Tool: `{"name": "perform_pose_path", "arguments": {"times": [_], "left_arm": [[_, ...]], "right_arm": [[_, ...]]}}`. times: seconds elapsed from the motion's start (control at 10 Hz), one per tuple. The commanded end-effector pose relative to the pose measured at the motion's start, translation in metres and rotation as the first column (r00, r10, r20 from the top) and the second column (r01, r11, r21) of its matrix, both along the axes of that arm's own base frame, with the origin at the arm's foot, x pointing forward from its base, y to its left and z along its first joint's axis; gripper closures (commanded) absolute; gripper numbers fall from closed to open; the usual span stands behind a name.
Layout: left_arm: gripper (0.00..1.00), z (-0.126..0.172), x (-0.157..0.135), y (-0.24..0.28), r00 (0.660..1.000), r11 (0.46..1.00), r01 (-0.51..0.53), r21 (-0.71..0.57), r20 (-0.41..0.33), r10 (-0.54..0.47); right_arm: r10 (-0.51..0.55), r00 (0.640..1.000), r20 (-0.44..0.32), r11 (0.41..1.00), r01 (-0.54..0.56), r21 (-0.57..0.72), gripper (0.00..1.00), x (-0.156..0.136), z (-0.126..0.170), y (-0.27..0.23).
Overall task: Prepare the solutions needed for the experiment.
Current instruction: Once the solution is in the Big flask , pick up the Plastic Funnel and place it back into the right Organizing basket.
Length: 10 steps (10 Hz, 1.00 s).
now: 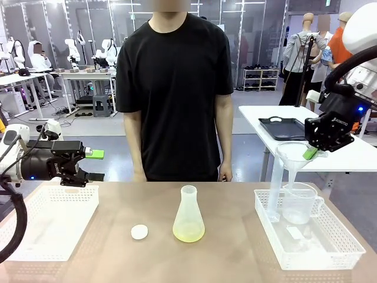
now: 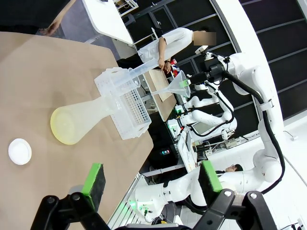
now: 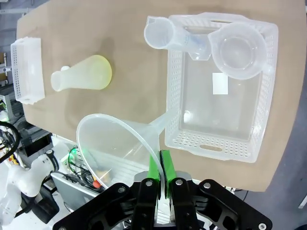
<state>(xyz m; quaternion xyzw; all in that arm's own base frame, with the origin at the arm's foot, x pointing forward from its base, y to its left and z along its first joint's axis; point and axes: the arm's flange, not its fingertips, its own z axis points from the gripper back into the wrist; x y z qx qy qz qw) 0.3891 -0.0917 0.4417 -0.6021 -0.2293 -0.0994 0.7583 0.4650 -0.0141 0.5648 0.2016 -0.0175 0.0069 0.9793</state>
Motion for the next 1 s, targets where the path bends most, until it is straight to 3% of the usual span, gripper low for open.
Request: {"name": "perform_pose_path", "arguments": {"times": [0.0,0.1,0.4,0.6,0.9], "left_arm": [[0.0,0.002,0.001,-0.003,1.0,0.999,-0.011,-0.036,-0.007,0.011],[0.0,0.002,0.001,-0.003,1.0,0.999,-0.011,-0.036,-0.007,0.011],[0.0,0.002,0.001,-0.003,1.0,0.999,-0.011,-0.036,-0.007,0.011],[0.0,0.002,0.001,-0.003,1.0,0.999,-0.011,-0.036,-0.007,0.011],[0.0,0.002,0.001,-0.003,1.0,0.999,-0.011,-0.036,-0.007,0.011]], "right_arm": [[-0.001,1.0,0.005,1.0,0.001,-0.001,0.96,0.0,0.001,0.0],[-0.002,0.995,-0.096,1.0,0.004,0.014,0.96,0.009,-0.018,0.002],[-0.08,0.963,-0.259,0.997,0.082,-0.002,0.96,0.013,-0.064,-0.011],[-0.133,0.943,-0.306,0.991,0.125,-0.043,0.96,0.02,-0.092,-0.015],[-0.23,0.92,-0.316,0.971,0.195,-0.139,0.96,0.042,-0.129,-0.019]]}}
